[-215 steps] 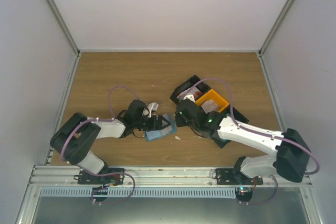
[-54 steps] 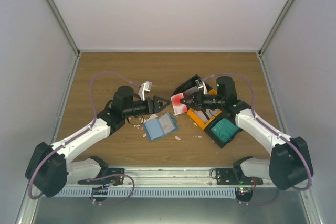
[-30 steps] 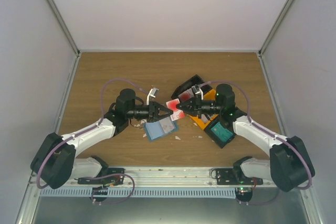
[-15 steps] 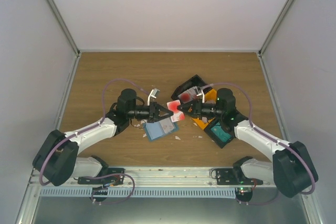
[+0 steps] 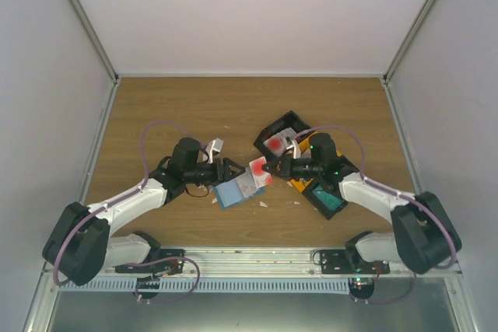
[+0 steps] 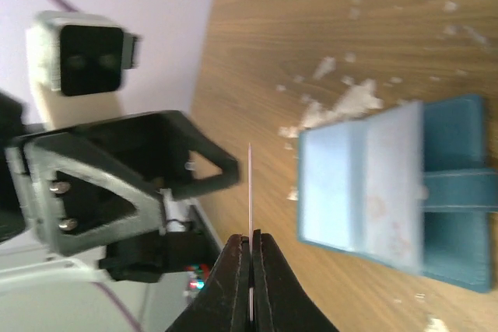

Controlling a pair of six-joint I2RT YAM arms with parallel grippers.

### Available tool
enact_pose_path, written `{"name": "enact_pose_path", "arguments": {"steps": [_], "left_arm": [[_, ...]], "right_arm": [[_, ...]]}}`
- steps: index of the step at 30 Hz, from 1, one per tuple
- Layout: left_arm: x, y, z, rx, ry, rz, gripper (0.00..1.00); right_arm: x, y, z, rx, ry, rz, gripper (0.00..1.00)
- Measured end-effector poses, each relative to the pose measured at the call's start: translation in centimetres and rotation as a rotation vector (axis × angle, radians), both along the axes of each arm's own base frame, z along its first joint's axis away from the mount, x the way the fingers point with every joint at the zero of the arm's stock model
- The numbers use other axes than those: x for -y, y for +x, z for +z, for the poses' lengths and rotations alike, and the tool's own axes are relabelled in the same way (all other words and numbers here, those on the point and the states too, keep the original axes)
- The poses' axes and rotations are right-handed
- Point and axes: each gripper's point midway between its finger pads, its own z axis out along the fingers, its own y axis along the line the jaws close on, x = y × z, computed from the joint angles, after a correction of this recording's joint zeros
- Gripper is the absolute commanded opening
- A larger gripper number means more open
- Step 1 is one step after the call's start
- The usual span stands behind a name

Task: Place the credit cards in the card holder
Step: Pick up the credit card from the storage box, then insert the credit card into the card holder.

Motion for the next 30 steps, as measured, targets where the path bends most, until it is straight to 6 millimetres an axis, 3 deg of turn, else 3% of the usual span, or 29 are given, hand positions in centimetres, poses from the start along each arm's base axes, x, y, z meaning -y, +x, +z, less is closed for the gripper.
{"name": "enact_pose_path", "arguments": {"steps": [5,8,11,16,22,30], "left_arm": [[-4.0,-0.5,-4.6,-0.015,0.171,0.119,0.45],[-6.0,-1.2,-7.6,-0.061,0.263,0.161,0.41],[-7.3,-1.7,-9.5,-0.084,0.32,0.187,0.39],[-8.1,-1.9,-10.7,-0.09,0.357,0.194,0.36],[-8.4,-2.3,-11.9,-0.108,0.383,0.18,0.34],[-8.4,-2.3,-12.8,-0.107,0.401,0.162,0.32]], "right_arm": [[-0.7,0.3,-5.3,-0.056,-0.129,0.038,0.01],[-1.9,0.3,-7.0,-0.063,-0.168,0.079,0.0],[-3.2,0.3,-8.3,-0.072,-0.196,0.112,0.01],[-4.5,1.0,-10.2,-0.09,-0.239,0.135,0.0],[-4.2,1.0,-12.0,-0.106,-0.288,0.139,0.0],[-4.4,1.1,-12.1,-0.102,-0.281,0.143,0.0]]}}
